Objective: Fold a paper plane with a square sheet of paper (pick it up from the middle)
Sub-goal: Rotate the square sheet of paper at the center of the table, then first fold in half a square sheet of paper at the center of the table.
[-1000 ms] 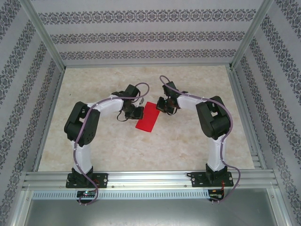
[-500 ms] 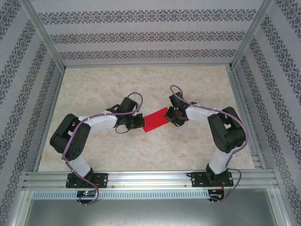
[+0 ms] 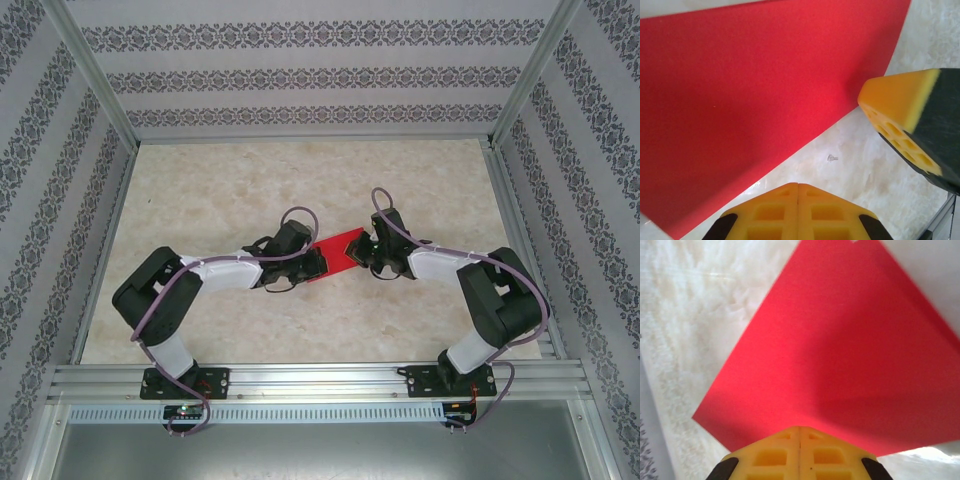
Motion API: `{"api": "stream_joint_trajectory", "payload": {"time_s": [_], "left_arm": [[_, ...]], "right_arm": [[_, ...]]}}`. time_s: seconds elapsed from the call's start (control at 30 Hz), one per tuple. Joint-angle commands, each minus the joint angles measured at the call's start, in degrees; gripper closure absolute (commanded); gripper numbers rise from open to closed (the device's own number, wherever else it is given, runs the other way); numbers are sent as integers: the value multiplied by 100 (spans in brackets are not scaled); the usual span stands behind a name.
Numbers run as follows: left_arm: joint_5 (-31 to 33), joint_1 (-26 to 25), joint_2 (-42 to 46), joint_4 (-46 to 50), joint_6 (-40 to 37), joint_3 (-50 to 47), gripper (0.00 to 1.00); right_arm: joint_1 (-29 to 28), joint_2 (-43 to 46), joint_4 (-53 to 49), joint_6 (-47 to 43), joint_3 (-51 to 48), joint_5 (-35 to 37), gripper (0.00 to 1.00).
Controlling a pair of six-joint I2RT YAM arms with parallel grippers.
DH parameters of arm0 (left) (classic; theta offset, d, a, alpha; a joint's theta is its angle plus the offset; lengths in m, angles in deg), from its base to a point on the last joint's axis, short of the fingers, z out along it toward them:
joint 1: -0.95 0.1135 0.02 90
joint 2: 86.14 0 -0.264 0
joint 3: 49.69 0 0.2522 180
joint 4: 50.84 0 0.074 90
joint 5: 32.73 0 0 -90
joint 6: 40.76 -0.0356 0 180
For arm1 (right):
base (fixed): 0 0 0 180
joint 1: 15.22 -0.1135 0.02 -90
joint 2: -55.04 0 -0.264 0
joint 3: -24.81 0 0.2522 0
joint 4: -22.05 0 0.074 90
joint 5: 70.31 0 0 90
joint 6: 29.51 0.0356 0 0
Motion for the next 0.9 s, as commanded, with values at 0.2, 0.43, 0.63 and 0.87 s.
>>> {"api": "stream_joint_trajectory", "payload": {"time_s": [0.2, 0.43, 0.63, 0.87], "left_arm": [[171, -242, -578, -529, 396, 331, 100], [163, -241, -663, -951, 441, 219, 100], [356, -244, -757, -1090, 487, 145, 100], [480, -241, -875, -839, 495, 214, 100]], "right_arm": [[-68, -248, 718, 134, -275, -374, 100], [-72, -502, 1403, 268, -583, -580, 100], [-72, -683, 1546, 279, -590, -611, 100], [-77, -652, 1400, 216, -585, -576, 100]]}}
